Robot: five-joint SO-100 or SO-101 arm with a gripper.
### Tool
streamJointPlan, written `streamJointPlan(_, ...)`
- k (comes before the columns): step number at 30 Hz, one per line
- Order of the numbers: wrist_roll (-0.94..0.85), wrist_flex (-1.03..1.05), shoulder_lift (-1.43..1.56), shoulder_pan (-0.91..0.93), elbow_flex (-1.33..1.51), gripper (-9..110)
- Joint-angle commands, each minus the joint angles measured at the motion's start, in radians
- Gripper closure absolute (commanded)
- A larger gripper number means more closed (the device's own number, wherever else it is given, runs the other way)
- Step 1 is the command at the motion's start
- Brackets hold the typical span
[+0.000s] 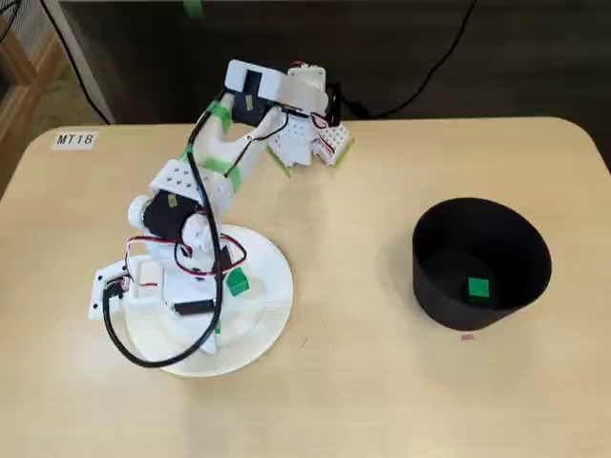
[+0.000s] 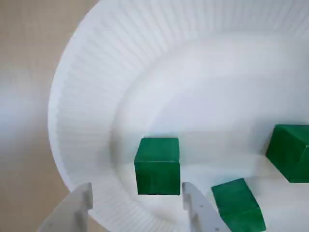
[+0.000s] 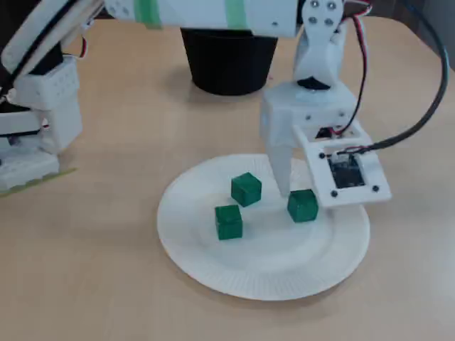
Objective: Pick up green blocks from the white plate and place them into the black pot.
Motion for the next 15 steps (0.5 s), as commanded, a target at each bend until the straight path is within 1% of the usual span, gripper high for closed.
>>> streamJointPlan(1, 0.014, 0.002, 0.074, -0.008, -0.011, 75)
streamJointPlan(15, 0.041, -0.005, -0.006, 0.028, -0.034, 74)
